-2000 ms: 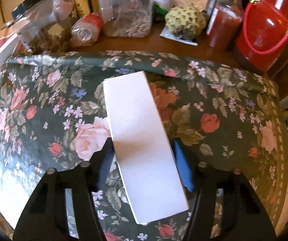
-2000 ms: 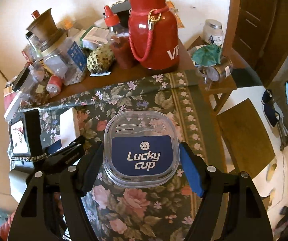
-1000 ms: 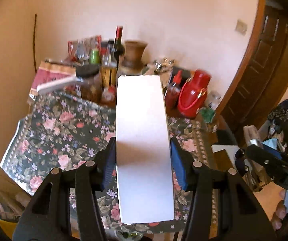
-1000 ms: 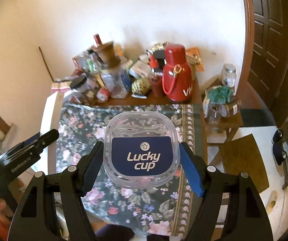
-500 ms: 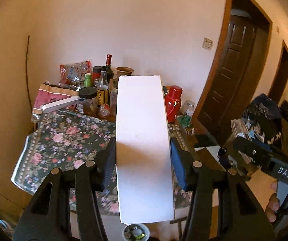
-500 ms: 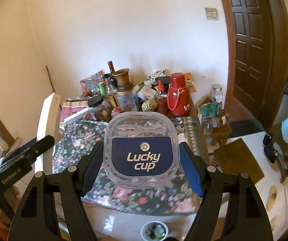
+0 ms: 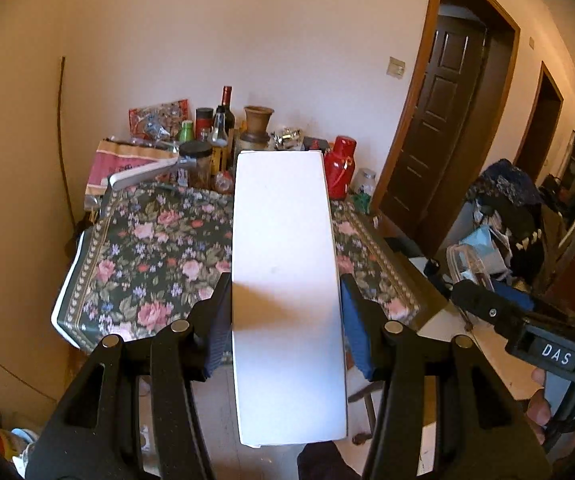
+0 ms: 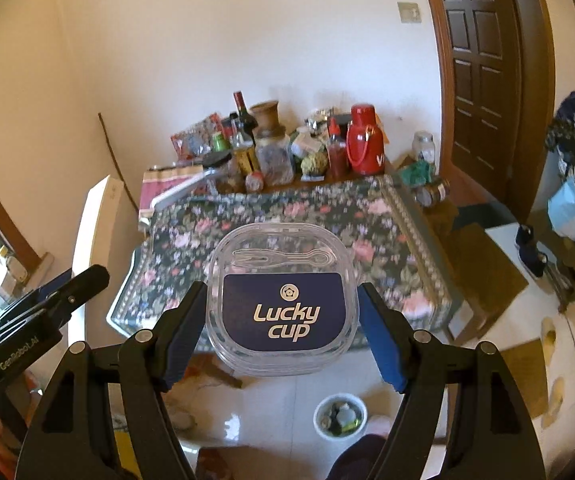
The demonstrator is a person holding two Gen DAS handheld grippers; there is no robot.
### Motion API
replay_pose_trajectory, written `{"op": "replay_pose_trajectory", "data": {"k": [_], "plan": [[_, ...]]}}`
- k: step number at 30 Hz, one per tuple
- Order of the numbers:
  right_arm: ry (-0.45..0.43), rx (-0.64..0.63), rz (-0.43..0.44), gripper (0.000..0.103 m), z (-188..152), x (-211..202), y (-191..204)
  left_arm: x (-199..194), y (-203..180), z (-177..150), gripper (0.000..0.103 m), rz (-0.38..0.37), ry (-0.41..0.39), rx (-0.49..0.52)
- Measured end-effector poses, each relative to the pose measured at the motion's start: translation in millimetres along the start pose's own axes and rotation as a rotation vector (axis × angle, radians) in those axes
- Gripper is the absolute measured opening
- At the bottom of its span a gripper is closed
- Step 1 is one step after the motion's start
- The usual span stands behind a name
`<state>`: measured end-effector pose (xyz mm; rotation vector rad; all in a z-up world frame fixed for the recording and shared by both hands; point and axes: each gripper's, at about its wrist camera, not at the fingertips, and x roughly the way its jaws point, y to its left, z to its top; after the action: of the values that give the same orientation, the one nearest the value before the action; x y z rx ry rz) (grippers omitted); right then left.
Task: Collect trash
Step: 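Carry the white box in the left tool while the right tool carries the Lucky cup to the bucket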
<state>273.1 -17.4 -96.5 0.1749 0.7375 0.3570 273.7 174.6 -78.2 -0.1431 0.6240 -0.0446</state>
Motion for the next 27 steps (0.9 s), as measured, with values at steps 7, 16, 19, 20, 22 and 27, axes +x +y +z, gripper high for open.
{"op": "replay_pose_trajectory", "data": {"k": [7,16,19,20,22,27], "plan": [[0.093,0.002,-0.006,0.072,-29.3,5.0,-0.5,8.0,-1.5,-31.5,0.05,-0.018,0.085,-0.026],[0.274,-0.004,-0.018,0.072,-77.4,56.7,-30.9,66.3,-10.2,-87.2,0.05,0.004,0.264,-0.077],[0.335,-0.004,-0.018,0.072,-97.0,79.6,-46.6,96.6,-13.1,-113.0,0.05,0.022,0.323,-0.096],[0.354,-0.004,-0.016,0.072,-102.7,86.6,-51.1,107.5,-13.6,-122.3,0.05,0.031,0.342,-0.103],[0.404,-0.007,-0.014,0.072,-118.4,109.5,-63.2,128.1,-12.8,-140.8,0.05,0.045,0.375,-0.115],[0.501,-0.034,-0.012,0.072,-155.5,170.6,-86.9,184.0,-6.7,-190.7,0.05,0.079,0.447,-0.135]]}}
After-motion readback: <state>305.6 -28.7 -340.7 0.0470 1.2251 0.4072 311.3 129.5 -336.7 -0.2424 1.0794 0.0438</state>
